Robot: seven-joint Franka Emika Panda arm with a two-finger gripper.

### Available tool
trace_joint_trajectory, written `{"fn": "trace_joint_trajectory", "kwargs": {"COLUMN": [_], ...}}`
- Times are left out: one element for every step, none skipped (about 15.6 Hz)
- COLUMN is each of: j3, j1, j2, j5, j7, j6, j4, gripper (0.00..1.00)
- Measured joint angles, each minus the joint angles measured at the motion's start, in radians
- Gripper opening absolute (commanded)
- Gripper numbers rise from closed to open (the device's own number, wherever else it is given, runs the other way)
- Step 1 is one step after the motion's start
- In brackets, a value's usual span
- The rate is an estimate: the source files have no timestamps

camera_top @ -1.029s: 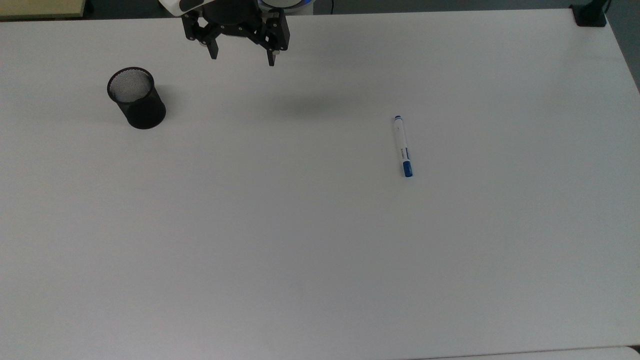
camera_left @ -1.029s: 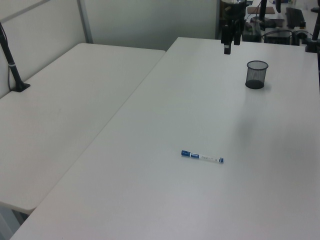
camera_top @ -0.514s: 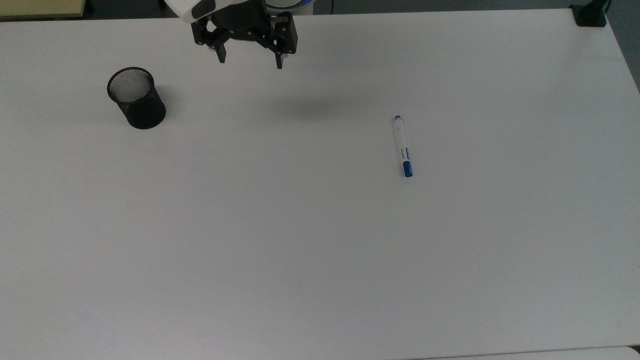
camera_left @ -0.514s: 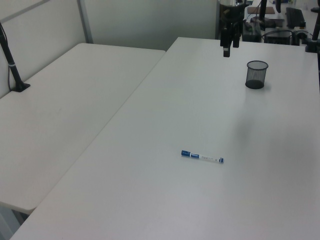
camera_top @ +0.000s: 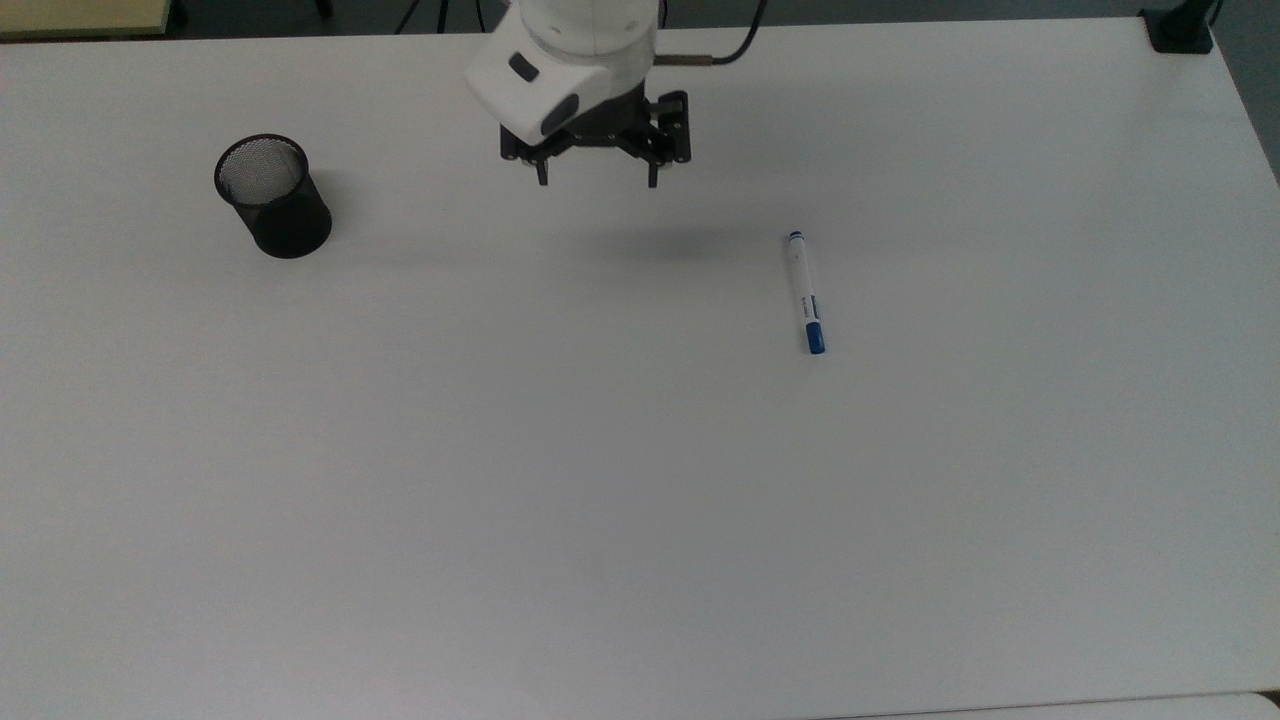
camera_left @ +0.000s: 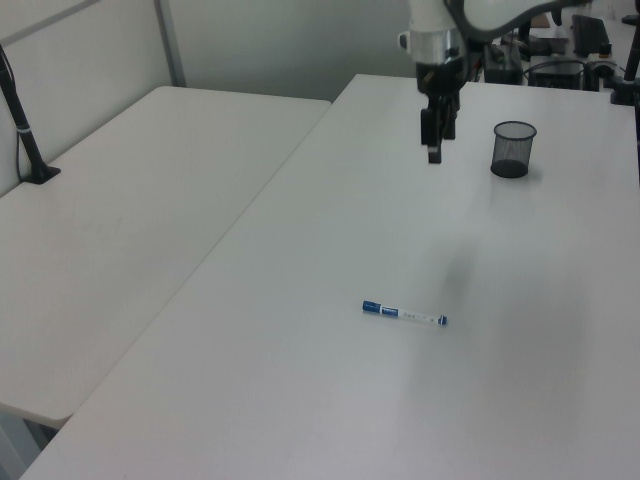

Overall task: Insert the marker
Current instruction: 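Move the gripper over the blue-capped white marker and lower it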

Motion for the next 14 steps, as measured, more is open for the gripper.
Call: {"fn": "trace_joint_trajectory", "kwargs": {"j3": [-0.005, -0.007, -0.008, -0.009, -0.009, -0.009, -0.010, -0.010, -0.011, -0.011, -0.011, -0.011, -0.011, -0.011], "j1": [0.016, 0.030, 0.044, 0.058, 0.073, 0.088, 0.103, 0.117, 0.131, 0.149, 0.167, 0.192, 0.213, 0.229], "j2": [0.021, 0.039, 0.059, 0.077, 0.095, 0.112, 0.128, 0.141, 0.153, 0.163, 0.174, 0.192, 0.210, 0.227], "j5": [0.000, 0.000, 0.000, 0.000, 0.000, 0.000, 0.000, 0.000, 0.000, 0.000, 0.000, 0.000, 0.000, 0.000], "j7": [0.007, 0.013, 0.016, 0.017, 0.018, 0.023, 0.038, 0.057, 0.082, 0.114, 0.147, 0.189, 0.220, 0.241], "j6": [0.020, 0.037, 0.051, 0.062, 0.073, 0.079, 0.084, 0.093, 0.107, 0.124, 0.139, 0.158, 0.175, 0.187], "j4": [0.000, 0.000, 0.000, 0.000, 0.000, 0.000, 0.000, 0.001, 0.001, 0.001, 0.001, 0.001, 0.005, 0.012], "gripper": [1.00, 1.00, 1.00, 1.00, 1.00, 1.00, 1.00, 1.00, 1.00, 1.00, 1.00, 1.00, 1.00, 1.00]}}
